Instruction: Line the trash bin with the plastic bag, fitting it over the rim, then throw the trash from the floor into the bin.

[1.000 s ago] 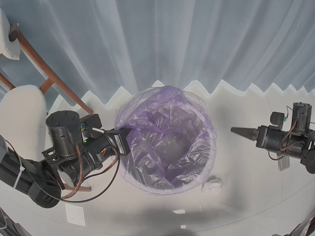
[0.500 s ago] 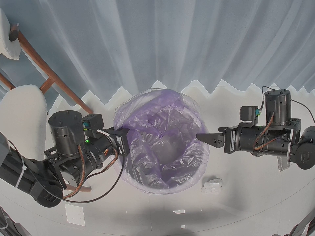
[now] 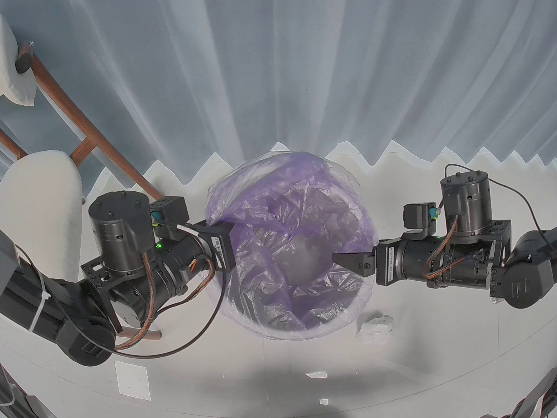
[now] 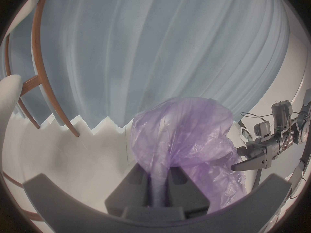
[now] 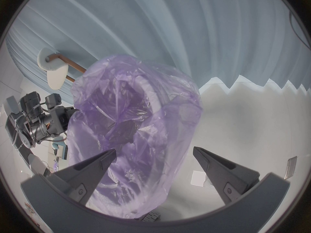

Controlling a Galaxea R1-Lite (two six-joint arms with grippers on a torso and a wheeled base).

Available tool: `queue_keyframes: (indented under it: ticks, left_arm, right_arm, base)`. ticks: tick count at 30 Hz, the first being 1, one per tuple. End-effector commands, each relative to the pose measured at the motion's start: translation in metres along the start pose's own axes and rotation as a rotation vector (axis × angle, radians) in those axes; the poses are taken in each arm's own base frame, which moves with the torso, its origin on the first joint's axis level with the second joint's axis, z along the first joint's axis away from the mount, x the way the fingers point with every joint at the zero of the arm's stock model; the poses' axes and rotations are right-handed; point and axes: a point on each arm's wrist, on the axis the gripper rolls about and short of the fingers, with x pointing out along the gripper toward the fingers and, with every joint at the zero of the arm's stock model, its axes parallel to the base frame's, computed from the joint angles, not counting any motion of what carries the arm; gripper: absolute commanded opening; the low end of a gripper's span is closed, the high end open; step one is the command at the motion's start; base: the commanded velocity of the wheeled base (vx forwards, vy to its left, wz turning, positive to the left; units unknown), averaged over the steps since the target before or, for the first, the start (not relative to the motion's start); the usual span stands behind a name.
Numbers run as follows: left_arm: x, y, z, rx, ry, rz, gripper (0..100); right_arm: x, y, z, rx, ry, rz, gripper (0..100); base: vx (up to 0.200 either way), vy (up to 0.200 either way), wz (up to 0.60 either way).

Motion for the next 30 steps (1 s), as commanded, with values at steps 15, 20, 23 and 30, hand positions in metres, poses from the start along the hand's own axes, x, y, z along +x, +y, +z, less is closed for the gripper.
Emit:
queue_keyframes:
  ticks: [15,20,23,30]
  left_arm:
    - [0.013,-0.02,-0.019,0.018,0.06,-0.061,0]
    - [0.012,-0.021,-0.019,0.018,0.058,-0.058,0]
    - [0.012,-0.021,-0.019,0.02,0.058,-0.058,0]
    - [0.01,-0.021,-0.015,0.007,0.036,-0.063,100]
  right_arm:
    - [0.034,-0.004,-0.005,0.005,0.036,-0.097,0]
    - [0.032,-0.005,-0.003,0.02,0.026,-0.105,0]
    - [0.031,-0.005,-0.002,0.026,0.02,-0.109,0]
    - [0.031,-0.005,0.0,0.027,0.012,-0.107,0]
  base:
    - [0.0,0.0,0.0]
    - [0.0,0.0,0.0]
    - [0.0,0.0,0.0]
    - [0.0,0.0,0.0]
